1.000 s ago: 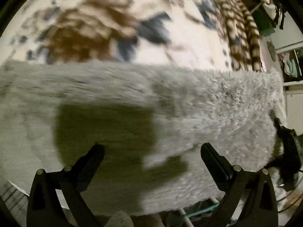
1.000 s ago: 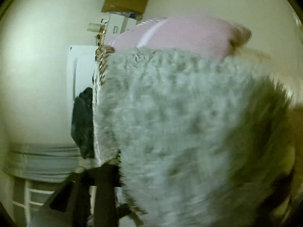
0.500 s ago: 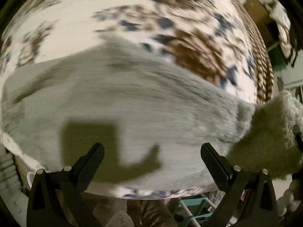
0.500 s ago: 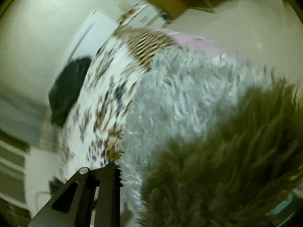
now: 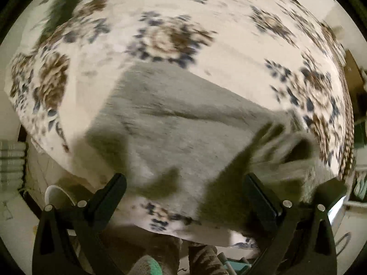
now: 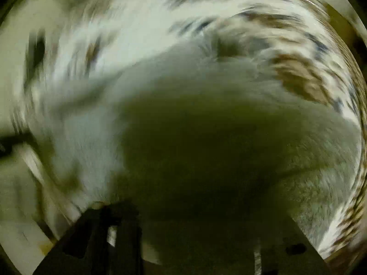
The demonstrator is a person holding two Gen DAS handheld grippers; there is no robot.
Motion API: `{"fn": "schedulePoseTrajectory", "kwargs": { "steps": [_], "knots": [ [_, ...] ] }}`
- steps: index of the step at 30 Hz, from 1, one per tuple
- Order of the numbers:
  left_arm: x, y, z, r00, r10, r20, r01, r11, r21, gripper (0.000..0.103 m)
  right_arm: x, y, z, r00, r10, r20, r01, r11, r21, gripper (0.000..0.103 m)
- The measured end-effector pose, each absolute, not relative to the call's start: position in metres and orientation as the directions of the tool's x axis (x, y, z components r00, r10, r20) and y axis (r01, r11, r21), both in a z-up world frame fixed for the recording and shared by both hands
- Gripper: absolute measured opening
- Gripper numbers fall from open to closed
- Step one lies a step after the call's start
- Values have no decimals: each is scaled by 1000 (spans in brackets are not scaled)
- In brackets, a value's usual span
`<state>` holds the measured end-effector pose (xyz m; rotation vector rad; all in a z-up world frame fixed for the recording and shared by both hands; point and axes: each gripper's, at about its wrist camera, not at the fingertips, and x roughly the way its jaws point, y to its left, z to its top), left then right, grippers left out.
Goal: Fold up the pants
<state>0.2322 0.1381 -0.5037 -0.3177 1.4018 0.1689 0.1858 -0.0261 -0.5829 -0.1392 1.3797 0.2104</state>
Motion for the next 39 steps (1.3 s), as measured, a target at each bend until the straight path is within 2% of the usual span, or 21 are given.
{"fn": "schedulePoseTrajectory", "kwargs": {
  "steps": [1,5,8,13,16,17,18,19,20,26,28,30,32,33,35,39],
  "knots": [
    [233,146,-501,176,-75,-982,-316,940,-128,103,181,-16,-582,174,77,-982,-271,962,27,76],
    [243,148,-489,214,-123,-969,-312,932,-186,103,160,2,-564,197,109,-974,-370,929,29,83],
    [256,126,-488,216,-192,-957,-242,939,-243,103,143,-23,-545,165,208,-964,-349,927,140,83],
    [272,72,-526,135,-253,-958,-104,958,-268,103,132,-121,-513,137,312,-940,-33,950,311,83],
    [270,49,-563,31,-236,-971,-71,969,-238,103,122,-192,-516,137,275,-952,176,939,297,83],
    [268,45,-572,14,-235,-972,-69,969,-236,100,117,-214,-519,130,256,-958,241,929,281,83],
    [265,42,-579,7,-234,-972,-73,970,-234,84,121,-228,-523,127,246,-961,276,922,272,83],
    [262,41,-586,2,-252,-968,-70,965,-252,61,119,-246,-529,122,231,-965,323,911,258,83],
    [257,40,-596,-30,-257,-966,-71,965,-254,13,116,-261,-536,109,222,-969,368,896,246,83],
    [238,67,-577,0,-298,-955,-94,950,-297,13,100,-294,-551,116,304,-946,500,805,320,83],
    [238,73,-574,-9,-309,-951,-101,946,-307,19,92,-289,-564,83,344,-935,535,777,333,83],
    [239,82,-575,-44,-356,-933,-156,925,-346,38,82,-289,-581,65,389,-919,586,730,351,83],
    [236,87,-571,-38,-405,-913,-207,898,-389,47,74,-291,-594,67,422,-904,634,682,365,83],
    [237,88,-568,-22,-410,-912,-212,893,-397,57,70,-293,-597,71,428,-901,653,663,366,83],
    [243,83,-562,24,-433,-901,-197,882,-429,63,68,-298,-594,90,398,-913,658,664,355,83],
    [266,63,-566,63,-477,-876,-144,865,-481,67,78,-310,-580,135,321,-938,615,715,333,83]
  ]
}}
